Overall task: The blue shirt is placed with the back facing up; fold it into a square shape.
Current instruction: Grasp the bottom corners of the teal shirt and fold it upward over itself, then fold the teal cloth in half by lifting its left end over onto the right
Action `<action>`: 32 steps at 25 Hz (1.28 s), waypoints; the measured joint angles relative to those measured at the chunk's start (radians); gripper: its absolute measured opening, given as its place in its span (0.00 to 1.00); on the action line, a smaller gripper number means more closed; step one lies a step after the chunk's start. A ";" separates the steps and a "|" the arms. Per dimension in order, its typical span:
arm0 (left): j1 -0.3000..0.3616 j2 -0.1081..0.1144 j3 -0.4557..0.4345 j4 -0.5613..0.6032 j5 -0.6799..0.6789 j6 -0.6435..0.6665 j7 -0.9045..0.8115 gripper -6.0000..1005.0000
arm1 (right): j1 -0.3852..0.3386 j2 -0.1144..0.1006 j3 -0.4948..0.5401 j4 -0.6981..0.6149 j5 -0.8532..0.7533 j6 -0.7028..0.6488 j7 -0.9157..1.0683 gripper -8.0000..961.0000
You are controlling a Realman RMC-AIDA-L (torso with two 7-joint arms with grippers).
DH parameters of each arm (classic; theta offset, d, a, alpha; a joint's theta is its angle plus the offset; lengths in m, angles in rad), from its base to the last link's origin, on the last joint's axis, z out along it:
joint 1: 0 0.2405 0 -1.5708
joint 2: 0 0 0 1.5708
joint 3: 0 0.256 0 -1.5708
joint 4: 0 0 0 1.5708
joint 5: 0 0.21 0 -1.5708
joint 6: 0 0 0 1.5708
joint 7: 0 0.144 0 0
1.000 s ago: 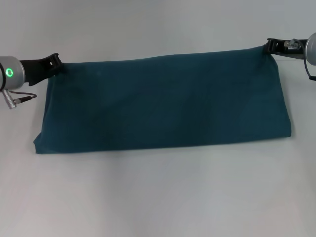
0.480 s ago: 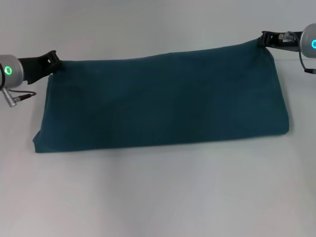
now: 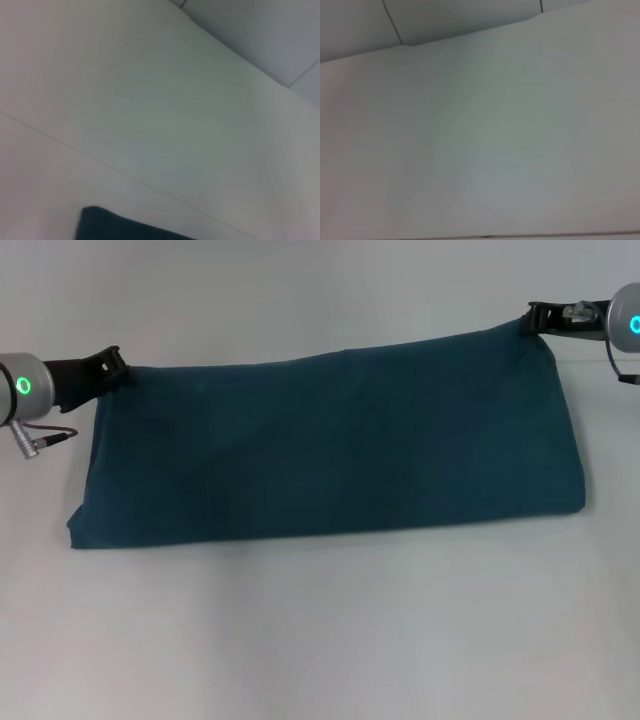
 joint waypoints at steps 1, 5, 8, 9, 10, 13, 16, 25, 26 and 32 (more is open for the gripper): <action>-0.002 0.002 0.010 -0.007 0.000 -0.005 -0.001 0.02 | 0.004 -0.004 0.000 0.001 -0.011 -0.001 0.000 0.04; -0.005 -0.003 0.021 -0.022 -0.001 -0.042 -0.008 0.06 | 0.019 -0.014 0.003 0.002 -0.044 0.014 0.001 0.04; -0.004 -0.011 0.018 -0.024 -0.009 -0.053 -0.008 0.15 | 0.027 -0.021 0.007 -0.001 -0.044 0.014 0.005 0.18; -0.001 -0.013 0.018 -0.022 -0.013 -0.052 -0.008 0.18 | 0.026 -0.023 0.008 -0.004 -0.043 0.006 0.008 0.23; 0.003 -0.015 0.016 -0.018 -0.017 -0.051 -0.008 0.22 | 0.021 -0.025 0.011 -0.012 -0.040 -0.007 0.015 0.27; 0.026 -0.013 0.017 -0.003 -0.051 -0.034 -0.007 0.30 | -0.020 -0.028 0.041 -0.049 0.007 -0.087 0.013 0.41; 0.074 -0.003 0.017 0.030 -0.134 0.029 0.013 0.39 | -0.118 -0.024 0.090 -0.122 0.150 -0.242 -0.061 0.54; 0.271 0.012 -0.054 0.121 -0.388 0.454 0.061 0.72 | -0.452 -0.023 0.219 -0.118 0.651 -0.725 -0.333 0.77; 0.287 0.010 -0.077 0.128 -0.391 0.497 0.058 0.75 | -0.479 -0.024 0.243 -0.106 0.668 -0.772 -0.350 0.78; 0.382 -0.010 -0.209 0.125 -0.390 0.717 0.008 0.85 | -0.574 -0.026 0.348 -0.062 0.683 -0.935 -0.389 0.85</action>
